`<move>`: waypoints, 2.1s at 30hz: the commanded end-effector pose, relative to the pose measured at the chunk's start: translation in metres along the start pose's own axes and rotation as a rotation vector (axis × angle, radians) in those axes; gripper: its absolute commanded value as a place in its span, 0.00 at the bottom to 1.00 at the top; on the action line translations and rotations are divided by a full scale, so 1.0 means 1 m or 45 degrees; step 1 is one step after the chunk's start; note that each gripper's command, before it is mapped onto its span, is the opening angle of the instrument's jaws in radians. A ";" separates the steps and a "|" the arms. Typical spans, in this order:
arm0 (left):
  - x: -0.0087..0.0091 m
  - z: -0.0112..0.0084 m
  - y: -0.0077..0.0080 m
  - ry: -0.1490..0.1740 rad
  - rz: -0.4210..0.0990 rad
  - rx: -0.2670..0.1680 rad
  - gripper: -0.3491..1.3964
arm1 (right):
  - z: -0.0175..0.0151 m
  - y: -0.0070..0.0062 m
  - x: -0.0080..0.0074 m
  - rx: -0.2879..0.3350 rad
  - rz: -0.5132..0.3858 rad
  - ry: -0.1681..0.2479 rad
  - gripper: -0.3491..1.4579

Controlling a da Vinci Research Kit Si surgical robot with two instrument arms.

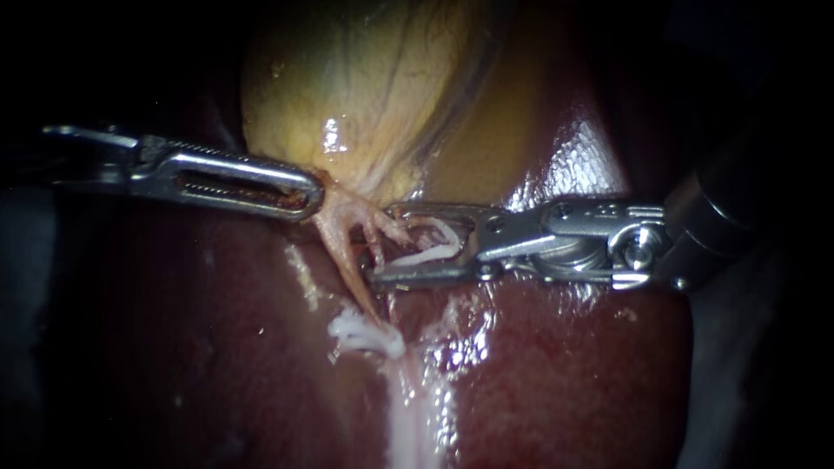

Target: Clipping third clip left tube

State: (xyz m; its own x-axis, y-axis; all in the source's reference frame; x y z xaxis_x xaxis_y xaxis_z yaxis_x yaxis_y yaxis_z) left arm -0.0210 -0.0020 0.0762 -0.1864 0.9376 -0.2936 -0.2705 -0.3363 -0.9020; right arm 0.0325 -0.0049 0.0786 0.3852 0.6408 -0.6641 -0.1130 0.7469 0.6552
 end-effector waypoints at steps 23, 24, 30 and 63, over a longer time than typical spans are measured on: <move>0.0000 0.0000 -0.0001 -0.001 0.001 -0.001 0.00 | -0.0007 -0.0030 0.0004 0.088 0.002 -0.004 0.46; 0.0000 0.0000 -0.0001 -0.001 0.001 -0.001 0.00 | -0.0008 -0.0031 0.0004 0.093 0.002 -0.005 0.46; 0.0000 0.0000 -0.0001 -0.001 0.001 -0.001 0.00 | -0.0010 -0.0036 0.0005 0.109 0.013 0.000 0.46; 0.0000 -0.0002 0.0000 -0.001 0.001 -0.002 0.00 | -0.0029 -0.0065 0.0019 0.182 0.036 0.032 0.46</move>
State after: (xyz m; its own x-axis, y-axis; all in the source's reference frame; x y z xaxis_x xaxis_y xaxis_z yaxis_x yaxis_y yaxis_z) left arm -0.0208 -0.0020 0.0762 -0.1877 0.9373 -0.2938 -0.2689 -0.3367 -0.9024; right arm 0.0313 -0.0081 0.0720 0.3603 0.6667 -0.6525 0.0097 0.6967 0.7173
